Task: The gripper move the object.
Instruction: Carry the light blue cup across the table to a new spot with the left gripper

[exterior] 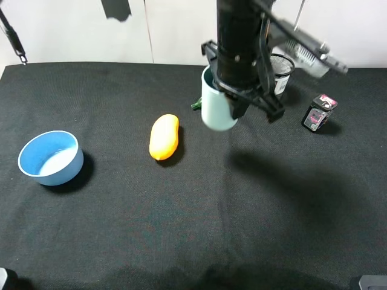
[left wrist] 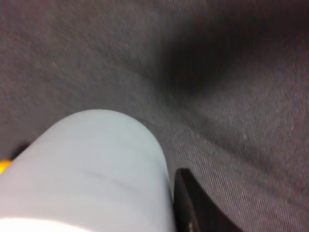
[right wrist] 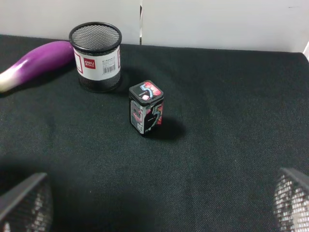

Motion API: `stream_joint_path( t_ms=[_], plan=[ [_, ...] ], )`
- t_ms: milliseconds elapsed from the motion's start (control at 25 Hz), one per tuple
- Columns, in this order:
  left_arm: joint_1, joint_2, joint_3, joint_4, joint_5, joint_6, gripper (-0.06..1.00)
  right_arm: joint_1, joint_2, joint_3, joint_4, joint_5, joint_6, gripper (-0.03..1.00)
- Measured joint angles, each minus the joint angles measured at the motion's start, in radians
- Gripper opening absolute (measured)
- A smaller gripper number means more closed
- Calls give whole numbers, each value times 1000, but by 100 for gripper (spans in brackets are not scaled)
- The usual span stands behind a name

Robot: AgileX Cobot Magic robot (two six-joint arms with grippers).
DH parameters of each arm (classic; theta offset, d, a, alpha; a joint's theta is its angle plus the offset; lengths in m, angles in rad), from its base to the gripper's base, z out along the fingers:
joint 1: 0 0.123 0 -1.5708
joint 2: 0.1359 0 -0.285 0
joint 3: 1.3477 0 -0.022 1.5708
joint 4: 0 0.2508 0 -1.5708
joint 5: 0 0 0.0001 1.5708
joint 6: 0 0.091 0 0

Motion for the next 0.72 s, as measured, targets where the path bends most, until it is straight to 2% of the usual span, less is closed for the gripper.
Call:
stream_joint_path(
  t_ms=[200,720],
  plan=[
    [-1,2,95,-3,-41,-4,14,0,0,0,0,0,0,69],
    [-1,2,239,-8,-201,-13,14,0,0,0,0,0,0,69]
  ],
)
